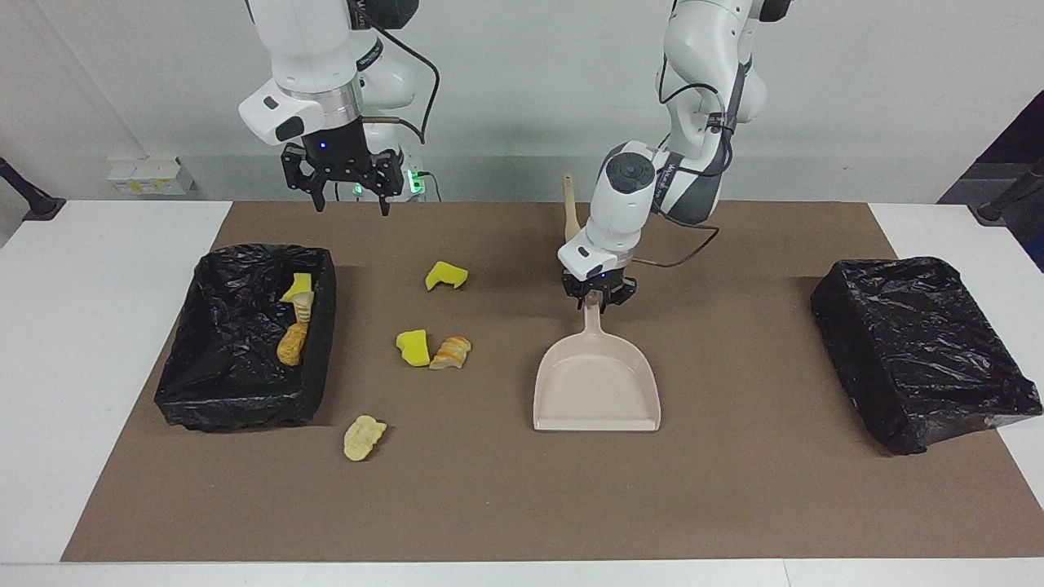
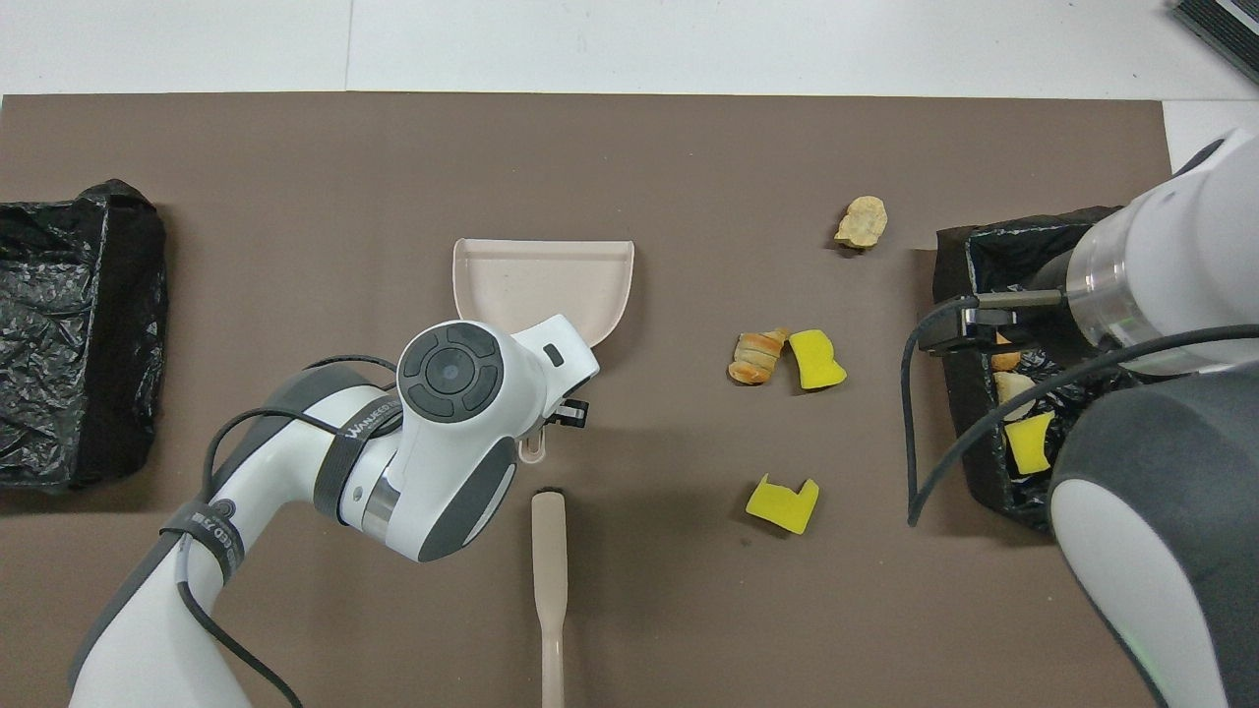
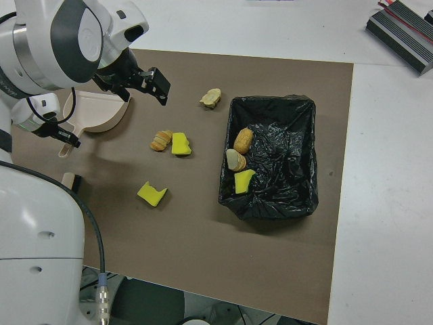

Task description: Sweep and dump trash in bin

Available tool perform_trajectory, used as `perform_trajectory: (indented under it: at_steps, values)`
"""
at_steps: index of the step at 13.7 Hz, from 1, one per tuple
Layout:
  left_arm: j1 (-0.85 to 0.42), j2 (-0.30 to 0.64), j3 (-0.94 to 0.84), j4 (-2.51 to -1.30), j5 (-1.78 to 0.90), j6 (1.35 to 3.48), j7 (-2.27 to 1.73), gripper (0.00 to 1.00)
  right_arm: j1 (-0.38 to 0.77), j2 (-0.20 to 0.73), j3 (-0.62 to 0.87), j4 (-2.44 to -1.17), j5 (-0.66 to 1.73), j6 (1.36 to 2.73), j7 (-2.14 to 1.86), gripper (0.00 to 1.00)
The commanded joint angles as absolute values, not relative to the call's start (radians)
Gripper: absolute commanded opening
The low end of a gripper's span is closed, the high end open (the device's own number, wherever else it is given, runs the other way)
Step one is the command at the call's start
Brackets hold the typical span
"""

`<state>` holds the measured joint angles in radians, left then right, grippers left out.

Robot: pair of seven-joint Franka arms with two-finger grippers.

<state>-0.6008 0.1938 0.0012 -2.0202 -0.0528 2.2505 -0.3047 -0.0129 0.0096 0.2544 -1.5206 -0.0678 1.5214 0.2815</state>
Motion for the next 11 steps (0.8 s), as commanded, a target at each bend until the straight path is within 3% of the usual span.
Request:
perform_trajectory:
  at_steps: [1,5,11]
  values:
    - [-0.612,0.173,0.012,-2.037,-0.058,2.258,-0.301,0.00,-0.040,-0.014,0.259,-1.549,-0.041,1.529,0.244,1.00]
    - [-0.586,0.163,0.023,-1.978,-0.058,2.183,-0.198,0.00,-0.041,-0.011,0.259,-1.545,-0.041,1.528,0.242,1.00]
    - [-0.395,0.178,0.023,-1.927,-0.057,2.175,0.203,0.00,-0.046,-0.006,0.261,-1.546,-0.040,1.537,0.193,1.00]
